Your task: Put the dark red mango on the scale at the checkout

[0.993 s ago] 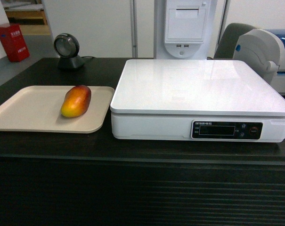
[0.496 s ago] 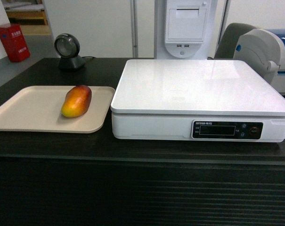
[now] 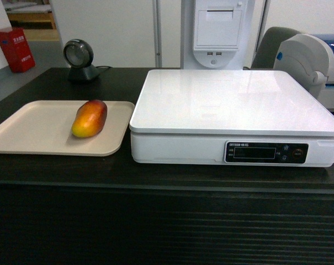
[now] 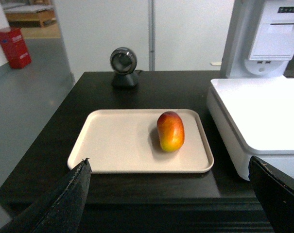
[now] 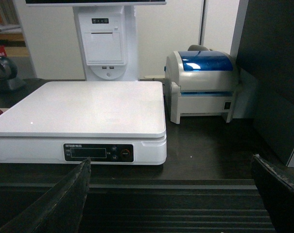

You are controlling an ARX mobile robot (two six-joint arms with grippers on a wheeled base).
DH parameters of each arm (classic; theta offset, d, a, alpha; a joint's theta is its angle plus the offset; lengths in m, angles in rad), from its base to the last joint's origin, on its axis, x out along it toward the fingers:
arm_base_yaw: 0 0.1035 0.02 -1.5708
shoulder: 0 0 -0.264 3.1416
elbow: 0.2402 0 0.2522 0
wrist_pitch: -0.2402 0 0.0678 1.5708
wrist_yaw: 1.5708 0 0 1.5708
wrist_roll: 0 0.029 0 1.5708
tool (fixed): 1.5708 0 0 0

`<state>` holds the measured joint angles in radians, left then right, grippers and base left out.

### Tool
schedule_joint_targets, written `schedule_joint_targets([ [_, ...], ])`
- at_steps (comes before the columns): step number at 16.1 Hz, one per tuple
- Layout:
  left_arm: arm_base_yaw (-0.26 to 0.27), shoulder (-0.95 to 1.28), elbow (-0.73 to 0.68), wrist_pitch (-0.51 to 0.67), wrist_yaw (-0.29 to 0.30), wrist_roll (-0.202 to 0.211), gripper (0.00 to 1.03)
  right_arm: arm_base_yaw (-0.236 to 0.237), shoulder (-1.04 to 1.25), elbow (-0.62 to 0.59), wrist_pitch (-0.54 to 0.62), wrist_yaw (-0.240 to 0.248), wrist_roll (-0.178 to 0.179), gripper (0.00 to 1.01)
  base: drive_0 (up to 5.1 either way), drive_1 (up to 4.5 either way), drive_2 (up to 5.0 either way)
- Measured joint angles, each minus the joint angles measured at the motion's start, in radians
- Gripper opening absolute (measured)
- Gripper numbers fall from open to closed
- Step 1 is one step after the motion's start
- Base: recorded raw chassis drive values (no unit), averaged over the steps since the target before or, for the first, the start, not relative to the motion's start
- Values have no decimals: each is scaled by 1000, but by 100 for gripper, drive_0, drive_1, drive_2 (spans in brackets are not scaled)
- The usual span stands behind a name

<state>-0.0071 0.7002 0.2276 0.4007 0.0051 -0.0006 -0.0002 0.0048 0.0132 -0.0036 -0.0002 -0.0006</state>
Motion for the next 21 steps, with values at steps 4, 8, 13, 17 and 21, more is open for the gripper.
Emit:
schedule_joint_targets([
  [4,34,621,295,304,146,64,98,0,0,0,0,0,0,98,0,0,0],
  [8,-19,1104,666,179,189,71,98,0,0,0,0,0,0,98,0,0,0],
  [13,-42,1461,1090,-61,170,74,98,0,0,0,0,0,0,98,0,0,0],
  [17,-35,1576,1258,-155,158,73,98,0,0,0,0,0,0,98,0,0,0],
  [21,-20,1671,1365,-260,151,61,98,0,0,0,0,0,0,98,0,0,0],
])
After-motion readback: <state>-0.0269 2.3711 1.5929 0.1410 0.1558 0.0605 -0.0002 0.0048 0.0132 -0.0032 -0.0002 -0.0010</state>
